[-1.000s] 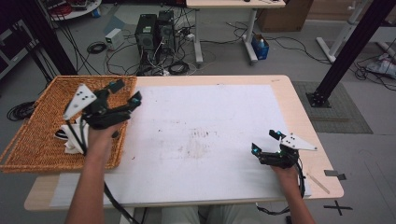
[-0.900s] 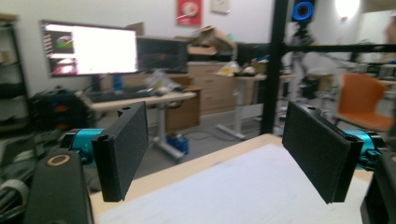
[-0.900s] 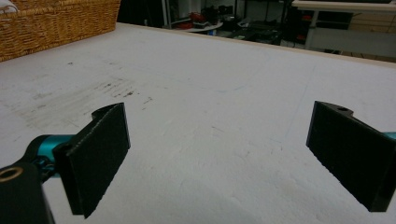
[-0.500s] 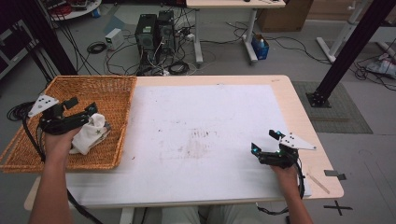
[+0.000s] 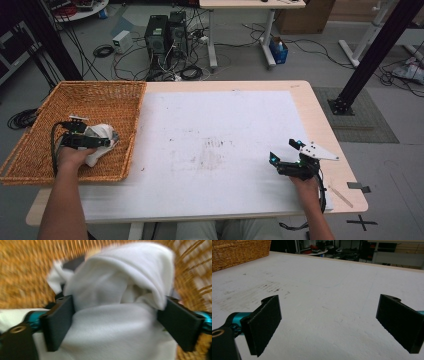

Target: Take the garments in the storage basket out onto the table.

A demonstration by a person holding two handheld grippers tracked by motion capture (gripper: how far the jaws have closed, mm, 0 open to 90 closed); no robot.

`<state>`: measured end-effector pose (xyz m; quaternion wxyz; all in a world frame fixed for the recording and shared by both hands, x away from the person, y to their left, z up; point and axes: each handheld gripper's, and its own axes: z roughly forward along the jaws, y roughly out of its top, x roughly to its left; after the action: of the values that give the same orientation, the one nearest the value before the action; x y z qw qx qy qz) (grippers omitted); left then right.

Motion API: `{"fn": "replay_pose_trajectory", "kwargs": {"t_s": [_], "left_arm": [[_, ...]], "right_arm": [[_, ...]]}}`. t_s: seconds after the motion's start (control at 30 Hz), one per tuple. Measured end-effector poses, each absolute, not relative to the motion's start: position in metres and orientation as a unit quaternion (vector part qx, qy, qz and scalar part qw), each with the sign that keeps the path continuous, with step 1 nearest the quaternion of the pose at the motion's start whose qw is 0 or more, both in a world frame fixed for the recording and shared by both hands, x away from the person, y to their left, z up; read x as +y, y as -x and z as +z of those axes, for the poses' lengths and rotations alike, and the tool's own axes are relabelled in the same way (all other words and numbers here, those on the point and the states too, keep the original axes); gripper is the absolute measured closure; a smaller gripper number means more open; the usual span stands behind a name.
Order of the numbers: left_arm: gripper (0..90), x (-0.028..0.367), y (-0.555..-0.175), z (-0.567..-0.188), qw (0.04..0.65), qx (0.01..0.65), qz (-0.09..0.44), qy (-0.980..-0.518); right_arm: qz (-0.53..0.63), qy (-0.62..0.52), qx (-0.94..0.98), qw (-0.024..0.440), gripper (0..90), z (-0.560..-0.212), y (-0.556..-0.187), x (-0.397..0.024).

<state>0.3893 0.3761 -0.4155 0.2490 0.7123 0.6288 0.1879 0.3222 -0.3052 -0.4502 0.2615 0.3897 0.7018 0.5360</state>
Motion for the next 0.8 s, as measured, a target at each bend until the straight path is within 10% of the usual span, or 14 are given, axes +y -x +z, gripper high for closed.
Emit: {"fn": "replay_pose_trajectory", "kwargs": {"t_s": [0.17,0.5,0.8], "left_arm": [[9.6,0.376,-0.396,-0.424,0.254,0.658,0.194,-0.682],[55.0,0.375,-0.393,-0.419,0.277,0.668,0.224,-0.653],[57.6,0.387,-0.375,-0.403,0.42,0.66,0.245,-0.572]], "right_arm": [[0.534,-0.391,0.702,0.263,5.5,-0.45,-0.322,-0.305],[0.528,-0.395,0.705,0.261,5.5,-0.45,-0.323,-0.304],[0.531,-0.402,0.7,0.259,5.5,-0.45,-0.323,-0.305]]}}
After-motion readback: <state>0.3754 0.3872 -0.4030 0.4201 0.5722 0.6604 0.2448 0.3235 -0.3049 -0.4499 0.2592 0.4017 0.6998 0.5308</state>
